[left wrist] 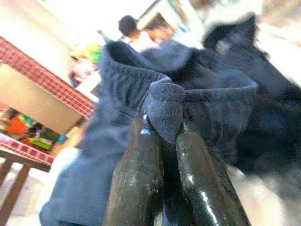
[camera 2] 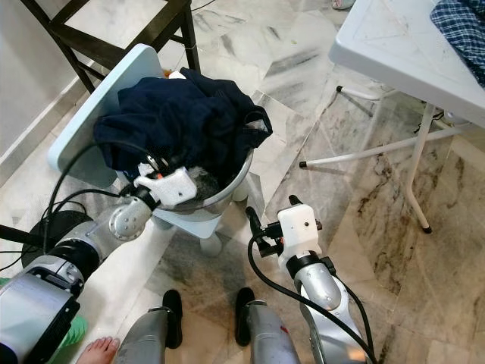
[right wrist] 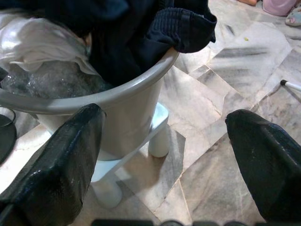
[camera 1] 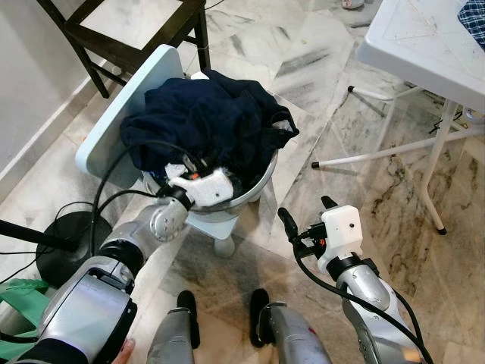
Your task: Hang hanger
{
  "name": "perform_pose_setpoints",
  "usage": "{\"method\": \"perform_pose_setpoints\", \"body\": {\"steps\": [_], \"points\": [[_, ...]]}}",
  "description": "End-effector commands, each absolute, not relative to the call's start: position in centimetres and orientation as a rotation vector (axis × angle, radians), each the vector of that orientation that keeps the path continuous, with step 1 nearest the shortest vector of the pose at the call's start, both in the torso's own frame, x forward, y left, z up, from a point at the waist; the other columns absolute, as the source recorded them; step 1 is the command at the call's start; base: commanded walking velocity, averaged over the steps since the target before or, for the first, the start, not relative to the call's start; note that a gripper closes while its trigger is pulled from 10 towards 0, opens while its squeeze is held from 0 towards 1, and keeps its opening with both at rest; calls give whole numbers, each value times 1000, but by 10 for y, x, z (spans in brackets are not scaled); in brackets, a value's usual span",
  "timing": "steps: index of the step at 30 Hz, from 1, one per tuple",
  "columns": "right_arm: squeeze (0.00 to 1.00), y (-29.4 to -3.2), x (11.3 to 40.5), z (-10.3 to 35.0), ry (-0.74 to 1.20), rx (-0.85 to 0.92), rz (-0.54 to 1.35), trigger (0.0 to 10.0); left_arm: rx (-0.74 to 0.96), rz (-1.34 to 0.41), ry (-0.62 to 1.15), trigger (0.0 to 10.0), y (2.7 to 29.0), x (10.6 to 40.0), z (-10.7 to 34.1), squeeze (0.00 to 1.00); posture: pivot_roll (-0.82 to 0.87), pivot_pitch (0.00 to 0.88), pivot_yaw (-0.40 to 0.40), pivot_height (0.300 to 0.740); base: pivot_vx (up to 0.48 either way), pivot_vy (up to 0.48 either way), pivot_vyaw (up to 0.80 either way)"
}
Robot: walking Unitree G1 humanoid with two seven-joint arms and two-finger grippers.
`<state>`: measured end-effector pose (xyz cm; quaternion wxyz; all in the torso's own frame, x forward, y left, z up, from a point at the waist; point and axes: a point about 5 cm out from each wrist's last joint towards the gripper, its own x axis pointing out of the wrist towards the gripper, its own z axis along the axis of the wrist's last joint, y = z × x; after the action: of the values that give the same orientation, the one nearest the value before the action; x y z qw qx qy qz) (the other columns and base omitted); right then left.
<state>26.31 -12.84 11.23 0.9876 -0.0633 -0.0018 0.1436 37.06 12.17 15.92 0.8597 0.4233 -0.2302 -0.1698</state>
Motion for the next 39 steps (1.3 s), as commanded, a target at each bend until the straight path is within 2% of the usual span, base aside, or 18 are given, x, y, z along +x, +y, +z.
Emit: {"method": "perform_pose_setpoints", "body": {"steps": [1, 8, 16, 18, 19, 20, 21, 22, 29, 30, 31, 32, 38, 39], "points": [[0, -130, 260, 103, 34, -126, 286, 10000, 853, -343, -513, 0, 125, 370, 165, 0, -43, 396, -53, 740, 0, 0, 0], [0, -126, 264, 103, 29, -122, 299, 10000, 689, -204, -677, 0, 139, 366, 203, 0, -9, 391, -54, 740, 0, 0, 0], [0, -123, 267, 102, 28, -120, 312, 10000, 650, -150, -685, 0, 155, 357, 205, 0, 20, 388, -60, 740, 0, 0, 0], [0, -121, 269, 102, 26, -119, 321, 10000, 620, -148, -631, 275, 161, 355, 195, 0, 25, 389, -61, 740, 0, 0, 0], [0, -121, 269, 102, 26, -119, 322, 10000, 614, -153, -621, 1569, 162, 354, 194, 0, 27, 390, -62, 740, 0, 0, 0], [0, -120, 269, 102, 26, -119, 323, 10000, 607, -168, -610, 3333, 160, 353, 191, 0, 28, 391, -63, 740, 0, 0, 0], [0, -120, 269, 102, 26, -119, 324, 10000, 601, -179, -602, 3843, 158, 352, 190, 0, 27, 392, -63, 740, 0, 0, 0], [0, -120, 270, 102, 26, -120, 325, 10000, 575, -226, -555, 10000, 153, 352, 183, 0, 27, 393, -63, 740, 0, 0, 0], [0, -121, 269, 101, 25, -121, 321, 10000, 554, -315, -493, 10000, 137, 345, 167, 0, 19, 394, -58, 740, 0, 0, 0], [0, -121, 269, 101, 25, -121, 319, 10000, 549, -324, -477, 10000, 135, 345, 164, 733, 17, 395, -57, 740, 0, 0, 0], [0, -121, 269, 101, 25, -121, 319, 10000, 549, -324, -477, 10000, 135, 345, 164, 733, 17, 395, -57, 740, 0, 0, 0], [0, -121, 269, 100, 25, -121, 316, 10000, 539, -333, -462, 10000, 134, 344, 161, 1000, 15, 396, -56, 740, 0, 0, 0], [0, -121, 268, 100, 26, -120, 314, 10000, 545, -347, -431, 10000, 133, 344, 156, 1000, 18, 391, -54, 740, 0, 0, 0], [0, -121, 269, 100, 25, -120, 313, 10000, 549, -346, -425, 10000, 133, 344, 156, 0, 20, 391, -54, 740, 0, 0, 0]]}}
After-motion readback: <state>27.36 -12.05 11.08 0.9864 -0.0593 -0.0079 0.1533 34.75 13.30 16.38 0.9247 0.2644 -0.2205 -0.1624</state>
